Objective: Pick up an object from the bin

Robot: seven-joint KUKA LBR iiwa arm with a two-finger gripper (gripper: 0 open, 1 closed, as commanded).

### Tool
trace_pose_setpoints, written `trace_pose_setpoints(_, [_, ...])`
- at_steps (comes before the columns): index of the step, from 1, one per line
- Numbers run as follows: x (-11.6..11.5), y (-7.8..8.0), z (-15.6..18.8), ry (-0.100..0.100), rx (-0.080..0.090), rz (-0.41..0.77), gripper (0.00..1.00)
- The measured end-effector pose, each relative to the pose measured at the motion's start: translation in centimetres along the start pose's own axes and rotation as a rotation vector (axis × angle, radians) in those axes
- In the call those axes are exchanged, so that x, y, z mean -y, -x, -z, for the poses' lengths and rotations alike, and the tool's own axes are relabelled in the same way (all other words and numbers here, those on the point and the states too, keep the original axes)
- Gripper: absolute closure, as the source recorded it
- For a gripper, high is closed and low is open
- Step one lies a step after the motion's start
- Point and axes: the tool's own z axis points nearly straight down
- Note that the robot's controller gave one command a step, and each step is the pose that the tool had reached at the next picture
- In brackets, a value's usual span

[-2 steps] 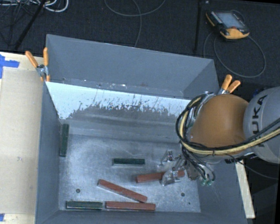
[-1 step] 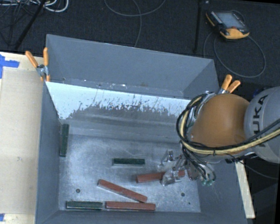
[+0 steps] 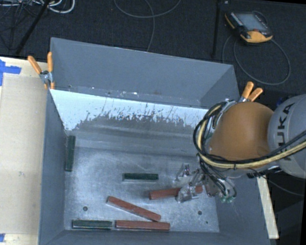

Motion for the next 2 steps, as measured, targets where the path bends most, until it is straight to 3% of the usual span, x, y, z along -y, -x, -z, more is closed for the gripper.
trace_pose_setpoints(2, [-0.06, -0.01, 1.42, 0.000, -0.001, 0.001, 1.00])
